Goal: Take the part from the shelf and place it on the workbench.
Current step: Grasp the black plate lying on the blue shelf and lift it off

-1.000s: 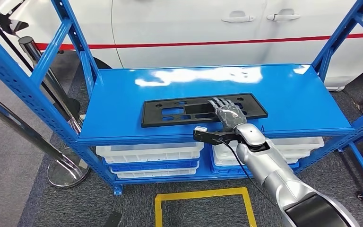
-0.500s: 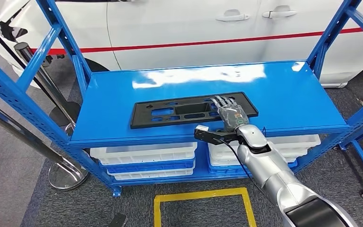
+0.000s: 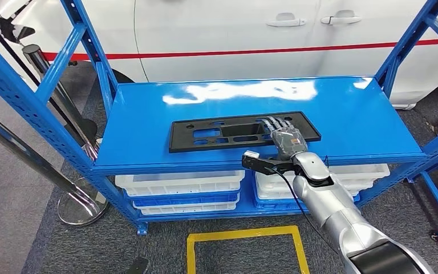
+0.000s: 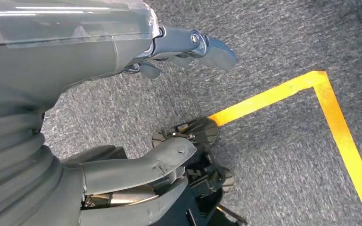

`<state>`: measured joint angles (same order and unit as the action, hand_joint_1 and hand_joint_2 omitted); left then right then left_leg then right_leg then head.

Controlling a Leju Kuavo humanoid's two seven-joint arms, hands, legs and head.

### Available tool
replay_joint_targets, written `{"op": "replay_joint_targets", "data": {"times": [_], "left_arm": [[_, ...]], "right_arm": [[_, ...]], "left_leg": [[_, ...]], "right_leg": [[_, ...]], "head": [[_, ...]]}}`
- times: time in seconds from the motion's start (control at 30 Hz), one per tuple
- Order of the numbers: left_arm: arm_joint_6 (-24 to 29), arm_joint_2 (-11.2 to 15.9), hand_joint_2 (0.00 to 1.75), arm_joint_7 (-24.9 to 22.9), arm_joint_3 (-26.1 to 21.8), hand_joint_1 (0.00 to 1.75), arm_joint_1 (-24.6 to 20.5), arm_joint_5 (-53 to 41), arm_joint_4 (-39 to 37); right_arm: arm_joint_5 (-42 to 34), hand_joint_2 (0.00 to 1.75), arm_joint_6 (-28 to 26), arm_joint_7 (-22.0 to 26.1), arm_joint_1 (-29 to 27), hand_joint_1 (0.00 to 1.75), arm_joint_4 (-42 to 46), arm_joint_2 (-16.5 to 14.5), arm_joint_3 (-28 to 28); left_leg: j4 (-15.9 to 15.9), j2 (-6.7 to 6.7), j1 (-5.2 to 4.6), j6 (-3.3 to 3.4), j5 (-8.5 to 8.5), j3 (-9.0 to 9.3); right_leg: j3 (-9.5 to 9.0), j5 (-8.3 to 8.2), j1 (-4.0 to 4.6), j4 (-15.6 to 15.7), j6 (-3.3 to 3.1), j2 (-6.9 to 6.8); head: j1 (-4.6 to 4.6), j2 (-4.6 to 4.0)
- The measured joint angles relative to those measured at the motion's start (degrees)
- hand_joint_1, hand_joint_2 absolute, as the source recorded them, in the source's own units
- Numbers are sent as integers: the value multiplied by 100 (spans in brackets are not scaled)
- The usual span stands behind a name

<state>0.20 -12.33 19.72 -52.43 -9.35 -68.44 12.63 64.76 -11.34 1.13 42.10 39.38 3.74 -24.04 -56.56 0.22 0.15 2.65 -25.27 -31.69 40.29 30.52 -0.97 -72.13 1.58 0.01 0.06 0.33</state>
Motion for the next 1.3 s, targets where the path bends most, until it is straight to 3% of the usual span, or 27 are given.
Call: {"op": "replay_joint_targets", "data": {"times": [0.07,0.13,0.23,0.3,0.4,0.47,0.5,0.6,0.67,0.8,0.83,0.93,0.97,1.0,1.07,1.13,1.17,1.3], "left_arm": [[0,0,175,-1,3,0,-1,-3,0],[0,0,175,-5,8,0,-8,-4,0],[2,0,175,-11,11,0,-15,7,0],[9,0,175,-11,11,0,-15,20,0],[25,0,175,-8,11,0,-5,42,0],[32,0,175,-7,11,0,9,44,0],[35,0,175,-7,11,0,11,44,0],[38,3,175,-7,13,0,-5,44,0],[37,6,175,-5,18,0,-15,44,0],[31,6,175,0,41,0,-18,46,0],[30,6,175,2,45,0,-20,46,0],[28,7,175,2,56,0,-14,46,0],[29,7,175,0,58,0,-6,46,0],[30,7,175,-1,59,0,0,48,0],[32,7,175,-2,60,0,5,50,0],[33,6,175,-2,62,0,0,51,0],[33,6,175,-3,65,0,-2,51,0],[33,7,175,-9,87,0,-4,50,0]], "right_arm": [[0,175,1,2,11,0,-8,4,24],[2,175,1,11,38,0,-22,4,73],[77,175,-105,15,68,0,-41,20,145],[238,175,-289,-47,57,0,-34,32,160],[452,175,-446,-149,-25,0,22,33,160],[503,175,-488,-180,-86,0,60,33,163],[518,175,-502,-190,-107,0,76,32,169],[521,175,-477,-164,-123,0,107,27,198],[484,175,-452,-141,-134,0,108,22,234],[404,175,-347,-56,-144,0,95,-8,328],[391,175,-322,-39,-144,0,80,-10,347],[343,175,-298,2,-171,0,23,-13,408],[331,175,-304,17,-187,0,13,-11,428],[324,175,-312,26,-201,0,8,-10,446],[323,175,-326,37,-214,0,13,-8,470],[331,175,-329,35,-210,0,23,-7,484],[336,175,-328,33,-207,0,31,-7,488],[349,175,-316,31,-197,0,58,-5,513]], "left_leg": [[-61,-10,7,-41,-41,-9],[-149,-22,-4,-109,-93,-43],[-189,-25,9,-206,-127,-62],[-371,-26,32,-265,-265,-132],[-1323,-25,53,-327,-751,-568],[-1743,-25,57,-340,-833,-775],[-1657,-25,56,-332,-719,-739],[-588,-24,35,-255,-202,-237],[-189,-26,4,-200,-123,-62],[-36,-19,3,-75,-37,-4],[15,-12,15,-41,3,12],[46,-4,6,1,39,-2],[41,-4,2,1,35,-2],[32,-5,2,-2,28,1],[-11,-10,6,-28,-3,7],[-92,-18,-15,-81,-59,-10],[-123,-21,-24,-109,-81,-20],[-228,-26,6,-228,-172,-49]], "right_leg": [[-333,-346,-36,671,14,-4],[-554,-480,-31,1156,-26,5],[-584,-466,8,1246,-148,16],[-606,-486,3,1279,-223,7],[-606,-494,11,1293,-288,-3],[-607,-492,24,1293,-297,0],[-613,-492,27,1292,-297,2],[-630,-489,37,1289,-274,4],[-628,-497,44,1298,-217,5],[-608,-447,32,1254,-85,5],[-526,-320,31,1072,-67,5],[-68,185,19,78,-45,4],[27,225,16,-124,-39,3],[31,156,13,-131,-35,3],[-244,-213,1,437,-37,-1],[-551,-455,5,1090,-67,2],[-621,-482,13,1247,-91,6],[-648,-491,38,1315,-228,10]], "head": [[-1,0],[-4,0],[-6,0],[-6,0],[-7,0],[-7,0],[-7,0],[-6,0],[-6,0],[-2,0],[-1,0],[-1,0],[1,0],[0,0],[2,0],[0,0],[-1,0],[-2,0]]}}
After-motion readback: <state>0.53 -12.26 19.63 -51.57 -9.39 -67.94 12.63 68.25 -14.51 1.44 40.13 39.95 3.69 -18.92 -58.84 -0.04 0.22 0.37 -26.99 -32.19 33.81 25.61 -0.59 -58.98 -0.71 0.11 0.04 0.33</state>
